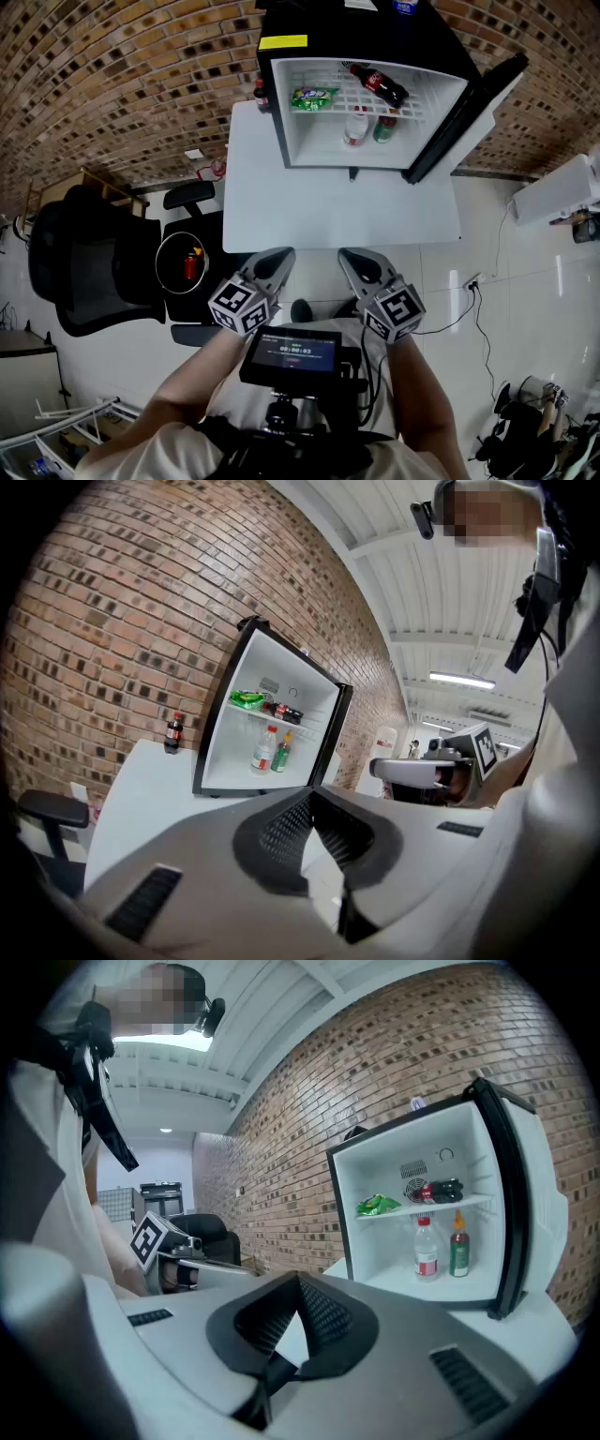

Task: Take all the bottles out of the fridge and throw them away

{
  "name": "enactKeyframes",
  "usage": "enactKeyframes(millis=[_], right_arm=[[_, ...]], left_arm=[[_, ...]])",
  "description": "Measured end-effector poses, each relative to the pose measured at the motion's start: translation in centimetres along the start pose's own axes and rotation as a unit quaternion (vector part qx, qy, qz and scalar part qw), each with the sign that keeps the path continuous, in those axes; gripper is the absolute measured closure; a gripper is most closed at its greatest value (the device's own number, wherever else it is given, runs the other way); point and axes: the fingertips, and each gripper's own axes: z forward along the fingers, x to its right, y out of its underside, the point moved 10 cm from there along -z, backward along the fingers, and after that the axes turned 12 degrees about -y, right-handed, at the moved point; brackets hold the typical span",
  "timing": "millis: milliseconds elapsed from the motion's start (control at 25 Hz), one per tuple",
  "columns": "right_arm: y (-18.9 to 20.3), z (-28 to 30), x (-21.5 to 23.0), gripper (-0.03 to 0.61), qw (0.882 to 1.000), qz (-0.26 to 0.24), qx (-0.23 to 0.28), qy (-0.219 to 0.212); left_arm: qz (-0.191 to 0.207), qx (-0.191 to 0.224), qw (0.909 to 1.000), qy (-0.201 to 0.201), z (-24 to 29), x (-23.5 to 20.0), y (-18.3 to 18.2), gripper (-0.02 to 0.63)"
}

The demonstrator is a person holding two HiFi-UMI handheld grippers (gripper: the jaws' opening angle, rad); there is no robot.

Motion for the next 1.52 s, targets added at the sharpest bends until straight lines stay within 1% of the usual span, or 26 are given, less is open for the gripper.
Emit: enactKeyframes(millis=[160,360,480,560,760,840,920,960,1000,1040,1120,1200,1360,1520], right_arm=[[0.0,0.9,0.9,0.578,1.0,0.006,-0.004,0.004],[0.9,1.5,4.4,0.578,1.0,0.021,-0.008,0.016],[0.9,2.6,7.1,0.578,1.0,0.022,-0.011,0.007],[0.5,3.6,9.2,0.571,1.0,0.02,-0.012,-0.003],[-1.3,5.7,14.6,0.561,1.0,0.012,-0.006,-0.021],[-1.5,6.2,16.9,0.56,1.0,0.011,-0.006,-0.01],[-1.2,6.5,19.4,0.553,1.0,0.017,-0.008,0.023],[-0.9,6.7,20.8,0.512,0.999,0.021,-0.013,0.045],[-0.6,6.9,22.2,0.438,0.997,0.025,-0.021,0.069],[-0.2,7.1,23.7,0.39,0.995,0.028,-0.031,0.093],[0.6,7.9,26.5,0.32,0.99,0.029,-0.049,0.131],[1.2,9.5,29.0,0.291,0.987,0.026,-0.064,0.148],[1.8,14.4,32.2,0.21,0.986,0.01,-0.096,0.139],[2.5,17.3,34.6,0.209,0.983,0.021,-0.105,0.148]], left_arm=[[-0.004,-0.005,1.0,-0.002,0.9,-0.9,-0.3,0.614],[-0.004,-0.027,0.9996,-0.001,3.5,-1.1,-0.9,0.614],[-0.002,-0.034,0.9993,-0.015,5.2,-1.9,-1.5,0.614],[0.007,-0.033,0.9992,-0.023,6.5,-2.7,-2.1,0.614],[0.015,-0.031,0.9985,-0.044,10.6,-3.0,-5.1,0.614],[0.016,-0.036,0.9981,-0.047,12.1,-2.4,-6.2,0.614],[0.017,-0.043,0.9974,-0.056,13.2,-2.4,-6.8,0.614],[0.018,-0.045,0.9968,-0.063,13.7,-2.5,-7.1,0.614],[0.018,-0.048,0.9962,-0.071,14.1,-2.7,-7.3,0.614],[0.018,-0.05,0.9955,-0.079,14.4,-2.8,-7.5,0.614],[0.019,-0.054,0.9937,-0.096,14.7,-2.9,-7.8,0.614],[0.018,-0.058,0.9914,-0.116,14.5,-2.9,-7.9,0.614],[0.009,-0.065,0.9844,-0.164,13.5,-3.0,-7.9,0.614],[0.001,-0.07,0.9777,-0.198,12.8,-3.2,-7.6,0.614]])
